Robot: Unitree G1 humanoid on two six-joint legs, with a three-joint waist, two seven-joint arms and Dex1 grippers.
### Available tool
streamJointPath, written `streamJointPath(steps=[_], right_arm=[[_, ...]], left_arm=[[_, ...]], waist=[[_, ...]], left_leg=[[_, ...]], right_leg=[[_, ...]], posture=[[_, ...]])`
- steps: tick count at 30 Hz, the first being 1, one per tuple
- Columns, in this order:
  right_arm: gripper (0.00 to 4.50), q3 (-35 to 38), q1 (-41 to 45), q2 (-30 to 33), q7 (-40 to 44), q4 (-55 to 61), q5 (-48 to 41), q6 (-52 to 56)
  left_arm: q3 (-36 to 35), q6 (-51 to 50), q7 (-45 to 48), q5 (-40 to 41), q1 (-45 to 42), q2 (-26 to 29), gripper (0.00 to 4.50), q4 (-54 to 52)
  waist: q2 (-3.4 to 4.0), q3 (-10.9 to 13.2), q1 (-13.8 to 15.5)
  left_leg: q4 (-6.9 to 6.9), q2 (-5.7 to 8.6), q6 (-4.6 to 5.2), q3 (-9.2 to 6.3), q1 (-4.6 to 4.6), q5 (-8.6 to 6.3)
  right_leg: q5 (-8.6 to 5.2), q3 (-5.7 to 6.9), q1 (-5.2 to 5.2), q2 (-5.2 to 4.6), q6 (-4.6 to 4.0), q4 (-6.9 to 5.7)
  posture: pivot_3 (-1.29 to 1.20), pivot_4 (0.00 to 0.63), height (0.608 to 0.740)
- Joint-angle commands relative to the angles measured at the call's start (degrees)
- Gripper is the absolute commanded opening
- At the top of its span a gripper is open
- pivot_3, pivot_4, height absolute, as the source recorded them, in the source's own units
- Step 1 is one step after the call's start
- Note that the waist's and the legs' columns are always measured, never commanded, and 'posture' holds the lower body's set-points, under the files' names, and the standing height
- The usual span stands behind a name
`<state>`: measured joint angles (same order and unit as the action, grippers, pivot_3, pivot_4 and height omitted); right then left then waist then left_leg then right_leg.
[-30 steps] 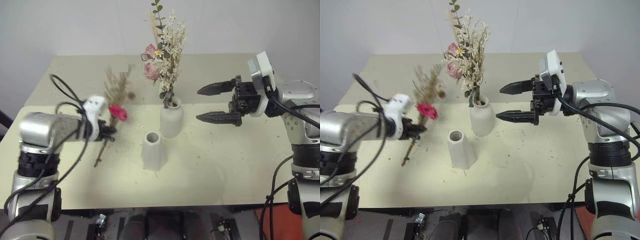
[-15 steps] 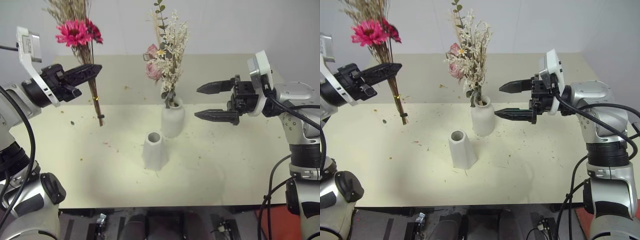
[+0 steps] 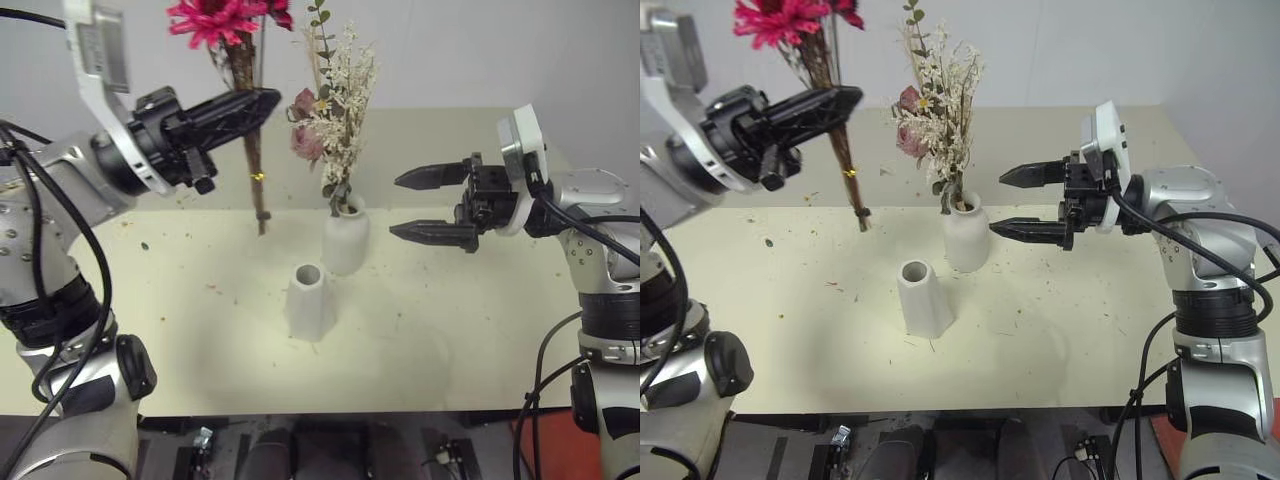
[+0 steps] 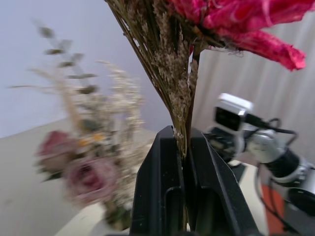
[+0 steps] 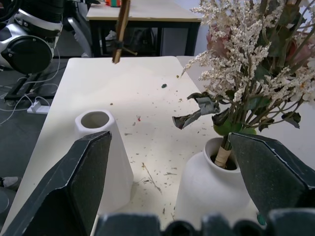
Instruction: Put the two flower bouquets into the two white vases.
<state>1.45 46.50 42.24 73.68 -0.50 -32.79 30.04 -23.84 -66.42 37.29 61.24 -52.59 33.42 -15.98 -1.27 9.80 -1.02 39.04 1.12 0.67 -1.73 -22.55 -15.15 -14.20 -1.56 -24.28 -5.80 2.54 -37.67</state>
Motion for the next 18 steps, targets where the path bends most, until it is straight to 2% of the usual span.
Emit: streamJointPath(steps=[1, 10, 18], right_arm=[[4.5, 2.4, 0.2, 0.9, 0.1, 2.6, -1.5, -0.5], [4.5, 2.8, -0.7, 1.0, -0.2, 3.5, -1.7, -0.2], [4.5, 3.4, -1.5, 1.0, -0.4, 4.3, -1.9, 0.1]], left_arm=[[1.2, 3.0, -0.7, 2.2, 0.1, -0.5, 0.04, -3.0], [5.2, 5.4, -2.3, 5.0, 4.3, -2.8, 0.04, -5.4], [8.6, 10.0, -1.2, 2.5, 9.4, -2.6, 0.04, -6.8]], waist=[[0.0, 0.0, -0.1], [0.0, 0.0, 0.0], [0.0, 0.0, 0.0]], left_leg=[[0.0, 0.0, 0.0, 0.01, 0.0, 0.0], [0.01, 0.0, 0.0, 0.01, 0.02, 0.0], [0.01, 0.0, 0.0, 0.04, 0.05, 0.0]], right_leg=[[0.0, 0.0, 0.0, 0.01, 0.0, 0.0], [0.0, -0.03, 0.02, 0.01, 0.0, 0.04], [0.0, -0.07, 0.03, 0.02, 0.0, 0.08]], posture=[[0.0, 0.15, 0.74], [0.0, 0.15, 0.74], [0.0, 0.15, 0.74]])
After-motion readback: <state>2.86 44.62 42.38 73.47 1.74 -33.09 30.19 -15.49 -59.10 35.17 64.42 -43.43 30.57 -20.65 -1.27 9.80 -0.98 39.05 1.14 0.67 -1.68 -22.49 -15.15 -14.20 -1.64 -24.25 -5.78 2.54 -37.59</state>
